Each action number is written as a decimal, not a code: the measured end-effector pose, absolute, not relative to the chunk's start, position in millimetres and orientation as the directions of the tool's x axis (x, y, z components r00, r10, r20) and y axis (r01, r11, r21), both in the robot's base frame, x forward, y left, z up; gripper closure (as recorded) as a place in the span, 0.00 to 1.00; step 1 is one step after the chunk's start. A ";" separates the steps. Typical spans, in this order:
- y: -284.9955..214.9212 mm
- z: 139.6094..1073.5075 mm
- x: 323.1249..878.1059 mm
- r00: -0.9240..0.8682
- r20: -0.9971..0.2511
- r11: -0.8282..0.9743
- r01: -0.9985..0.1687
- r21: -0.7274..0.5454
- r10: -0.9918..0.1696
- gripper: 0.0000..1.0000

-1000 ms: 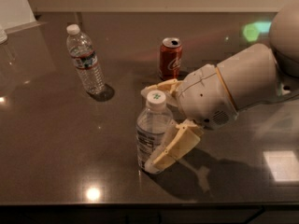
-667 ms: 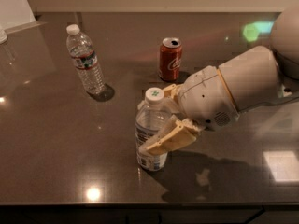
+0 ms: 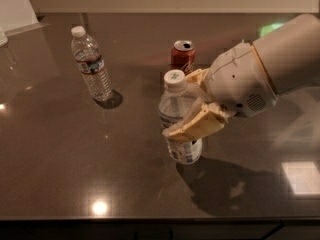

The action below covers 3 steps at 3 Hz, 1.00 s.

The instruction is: Knock blue plastic bottle over

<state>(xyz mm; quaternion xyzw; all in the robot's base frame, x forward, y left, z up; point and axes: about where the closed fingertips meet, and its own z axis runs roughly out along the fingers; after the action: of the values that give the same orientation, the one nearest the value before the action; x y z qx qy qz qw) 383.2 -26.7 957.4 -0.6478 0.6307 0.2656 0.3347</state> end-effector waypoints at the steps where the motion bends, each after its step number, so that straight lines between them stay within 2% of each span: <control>1: -53.7 988.2 409.0 0.035 -0.658 0.079 -0.987 -0.142 -0.752 1.00; 3: -107.1 976.3 431.3 0.117 -0.342 -0.060 -0.983 -0.173 -0.933 1.00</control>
Offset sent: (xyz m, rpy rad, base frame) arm 0.0704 -0.1086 0.0382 -0.6304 -0.1438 -0.0266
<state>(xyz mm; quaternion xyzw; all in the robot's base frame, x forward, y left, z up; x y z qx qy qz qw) 431.3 -107.1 976.3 -0.7247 0.6609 0.0694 0.1824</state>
